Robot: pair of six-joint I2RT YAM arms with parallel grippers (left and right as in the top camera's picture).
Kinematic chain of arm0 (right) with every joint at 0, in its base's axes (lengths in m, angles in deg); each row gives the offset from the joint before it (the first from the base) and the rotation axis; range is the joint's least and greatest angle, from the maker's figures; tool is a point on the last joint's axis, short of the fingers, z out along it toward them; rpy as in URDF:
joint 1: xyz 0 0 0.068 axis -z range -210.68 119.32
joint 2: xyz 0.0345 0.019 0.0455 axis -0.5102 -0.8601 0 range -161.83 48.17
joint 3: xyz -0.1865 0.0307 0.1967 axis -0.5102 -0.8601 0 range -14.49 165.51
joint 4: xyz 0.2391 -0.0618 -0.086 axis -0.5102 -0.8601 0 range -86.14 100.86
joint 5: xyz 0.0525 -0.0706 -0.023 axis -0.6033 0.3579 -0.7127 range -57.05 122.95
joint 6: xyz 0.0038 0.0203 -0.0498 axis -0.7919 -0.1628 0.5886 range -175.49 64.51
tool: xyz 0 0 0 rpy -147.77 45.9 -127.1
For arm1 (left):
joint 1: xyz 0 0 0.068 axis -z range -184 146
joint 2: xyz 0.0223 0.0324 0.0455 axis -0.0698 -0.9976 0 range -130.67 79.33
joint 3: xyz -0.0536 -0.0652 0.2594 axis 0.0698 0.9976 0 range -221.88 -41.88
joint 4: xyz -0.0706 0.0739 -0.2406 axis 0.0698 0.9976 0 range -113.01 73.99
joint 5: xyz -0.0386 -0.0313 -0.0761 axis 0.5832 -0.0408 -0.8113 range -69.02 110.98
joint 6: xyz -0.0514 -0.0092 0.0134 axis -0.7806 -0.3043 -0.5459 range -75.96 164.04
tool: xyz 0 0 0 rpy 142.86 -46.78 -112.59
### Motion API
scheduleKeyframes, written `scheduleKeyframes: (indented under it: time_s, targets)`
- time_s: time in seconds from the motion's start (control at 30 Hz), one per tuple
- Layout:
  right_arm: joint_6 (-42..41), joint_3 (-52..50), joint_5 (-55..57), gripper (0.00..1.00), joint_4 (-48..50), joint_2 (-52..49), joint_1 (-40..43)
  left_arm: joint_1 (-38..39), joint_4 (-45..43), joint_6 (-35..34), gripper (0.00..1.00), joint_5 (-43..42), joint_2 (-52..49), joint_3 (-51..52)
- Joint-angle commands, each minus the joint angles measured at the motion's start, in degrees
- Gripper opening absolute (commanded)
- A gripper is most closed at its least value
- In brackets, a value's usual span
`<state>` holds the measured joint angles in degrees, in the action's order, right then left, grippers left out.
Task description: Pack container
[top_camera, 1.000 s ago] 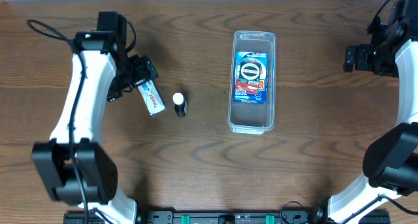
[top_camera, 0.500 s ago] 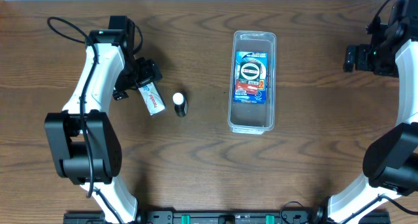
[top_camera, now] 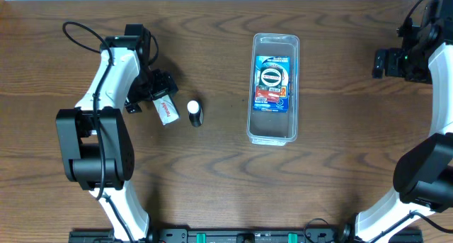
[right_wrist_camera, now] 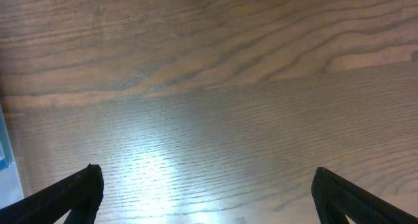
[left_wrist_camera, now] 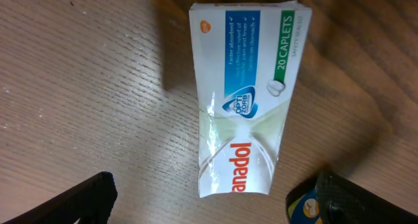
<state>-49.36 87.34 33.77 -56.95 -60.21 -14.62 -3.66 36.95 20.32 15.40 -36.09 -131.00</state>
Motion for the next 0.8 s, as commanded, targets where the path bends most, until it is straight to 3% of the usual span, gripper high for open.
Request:
scheduleKeyframes:
  time_s: [0.0, 0.77]
  targets:
    - [0.61, 0.00, -0.20, 0.99, 0.11, -0.39, 0.39, 0.11, -0.09, 0.94, 0.98, 0.48, -0.61, 0.68]
    - [0.61, 0.00, -0.20, 0.99, 0.13, -0.39, 0.39, 0.13, -7.19, 1.33, 0.98, 0.50, -0.72, 5.40]
